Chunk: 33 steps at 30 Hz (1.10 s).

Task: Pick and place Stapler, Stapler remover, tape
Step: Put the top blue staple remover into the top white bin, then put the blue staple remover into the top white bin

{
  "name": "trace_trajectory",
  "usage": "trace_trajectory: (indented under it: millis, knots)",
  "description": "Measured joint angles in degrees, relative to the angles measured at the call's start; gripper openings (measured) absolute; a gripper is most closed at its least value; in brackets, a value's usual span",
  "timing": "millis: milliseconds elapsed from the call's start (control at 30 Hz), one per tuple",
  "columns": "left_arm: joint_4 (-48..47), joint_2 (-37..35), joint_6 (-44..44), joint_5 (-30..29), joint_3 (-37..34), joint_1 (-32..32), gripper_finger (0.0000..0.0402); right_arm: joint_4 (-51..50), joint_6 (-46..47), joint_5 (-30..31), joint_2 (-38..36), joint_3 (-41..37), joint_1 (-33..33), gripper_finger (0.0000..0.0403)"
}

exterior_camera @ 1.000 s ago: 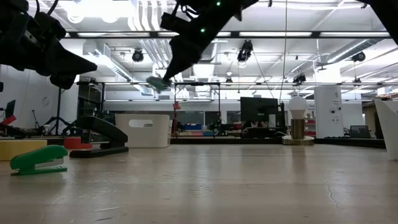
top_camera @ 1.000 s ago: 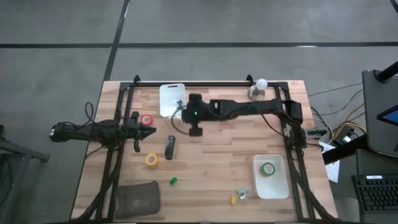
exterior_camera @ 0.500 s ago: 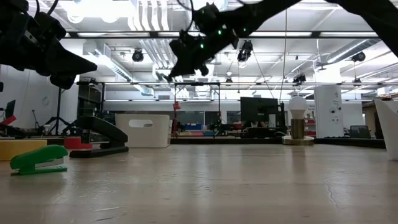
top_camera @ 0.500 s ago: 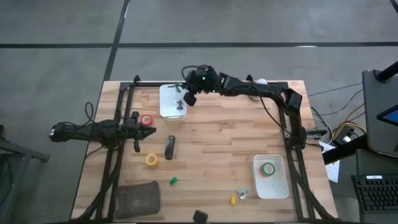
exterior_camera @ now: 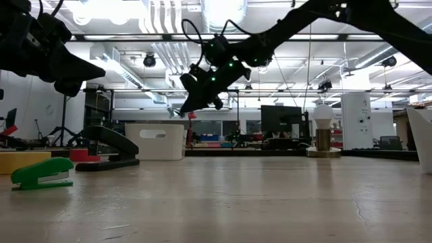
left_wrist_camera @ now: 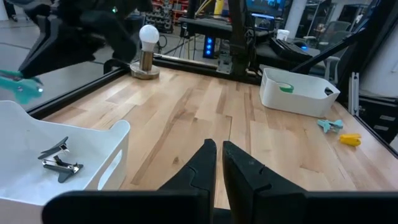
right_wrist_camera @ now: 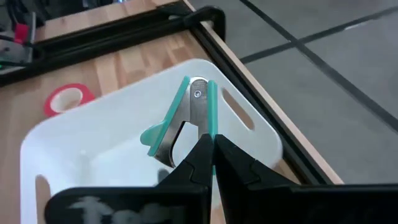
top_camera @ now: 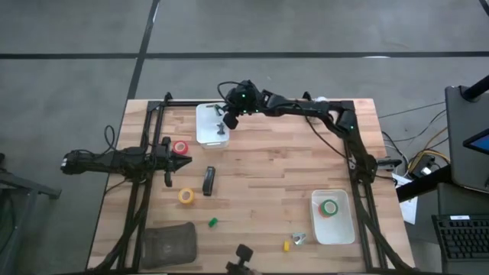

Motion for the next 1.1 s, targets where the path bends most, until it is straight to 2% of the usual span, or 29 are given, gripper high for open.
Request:
trace_trajectory:
  millis: [133, 233, 400, 567, 800, 1100]
  knots:
    - [0.0, 0.0, 0.0, 0.0, 0.0, 0.0, 0.0032, -1.0, 0.2, -2.1, 4.4, 6.1, -0.7, 0.0008]
    - [0.0, 0.0, 0.0, 0.0, 0.0, 0.0, 0.0032, -9.8, 3.3, -3.6, 8.5, 13.6, -1.1, 0.0008]
    - [0.0, 0.0, 0.0, 0.0, 0.0, 0.0, 0.0032, -23.2, 5.6, -2.0, 14.1, 24.6, -0.9, 0.0008]
    - [0.0, 0.0, 0.0, 0.0, 0.0, 0.0, 0.0032, -29.9, 6.4, -0.8, 17.9, 31.5, -1.2, 0.0009]
    - [0.0, 0.0, 0.0, 0.0, 0.0, 0.0, 0.0032, -32.2, 7.1, -0.9, 18.6, 32.6, -1.1, 0.0015]
    - [0.0, 0.0, 0.0, 0.0, 0.0, 0.0, 0.0032, -32.9, 6.0, -1.0, 18.5, 33.0, -1.1, 0.0089]
